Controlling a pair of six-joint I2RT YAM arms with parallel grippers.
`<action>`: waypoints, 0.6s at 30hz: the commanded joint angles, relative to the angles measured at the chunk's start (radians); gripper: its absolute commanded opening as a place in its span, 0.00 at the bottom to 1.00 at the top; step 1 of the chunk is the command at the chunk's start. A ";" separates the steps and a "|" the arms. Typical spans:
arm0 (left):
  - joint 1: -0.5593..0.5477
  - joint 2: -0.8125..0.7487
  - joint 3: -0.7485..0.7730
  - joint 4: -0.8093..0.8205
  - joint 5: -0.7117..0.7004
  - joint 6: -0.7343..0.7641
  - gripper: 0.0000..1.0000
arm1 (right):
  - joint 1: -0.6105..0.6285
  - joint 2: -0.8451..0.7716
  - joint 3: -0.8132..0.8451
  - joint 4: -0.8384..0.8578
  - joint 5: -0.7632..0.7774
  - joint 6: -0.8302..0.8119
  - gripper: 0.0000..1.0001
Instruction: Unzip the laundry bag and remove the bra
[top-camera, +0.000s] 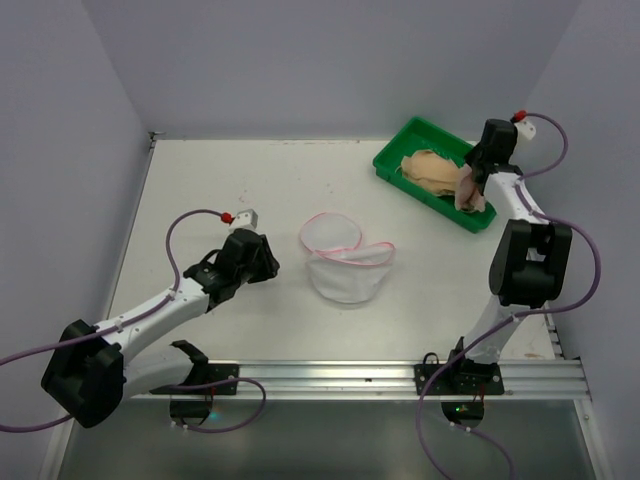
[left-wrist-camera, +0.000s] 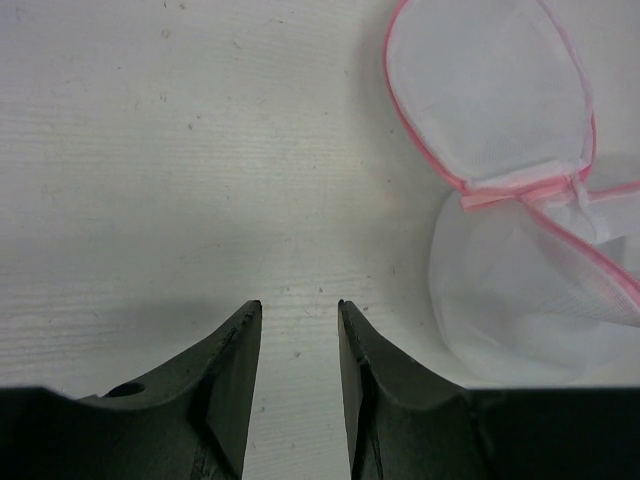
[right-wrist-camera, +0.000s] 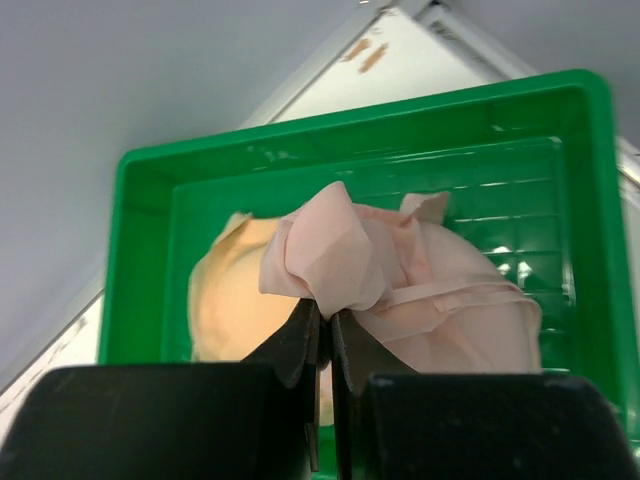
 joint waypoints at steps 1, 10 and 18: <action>0.010 -0.009 -0.012 0.007 -0.022 0.012 0.40 | -0.022 0.020 0.046 -0.058 0.125 0.027 0.00; 0.013 -0.009 -0.020 0.010 -0.022 0.010 0.40 | -0.054 0.100 0.170 -0.272 0.218 0.084 0.00; 0.013 -0.009 -0.032 0.010 -0.022 0.005 0.40 | -0.040 0.204 0.327 -0.394 0.158 0.089 0.00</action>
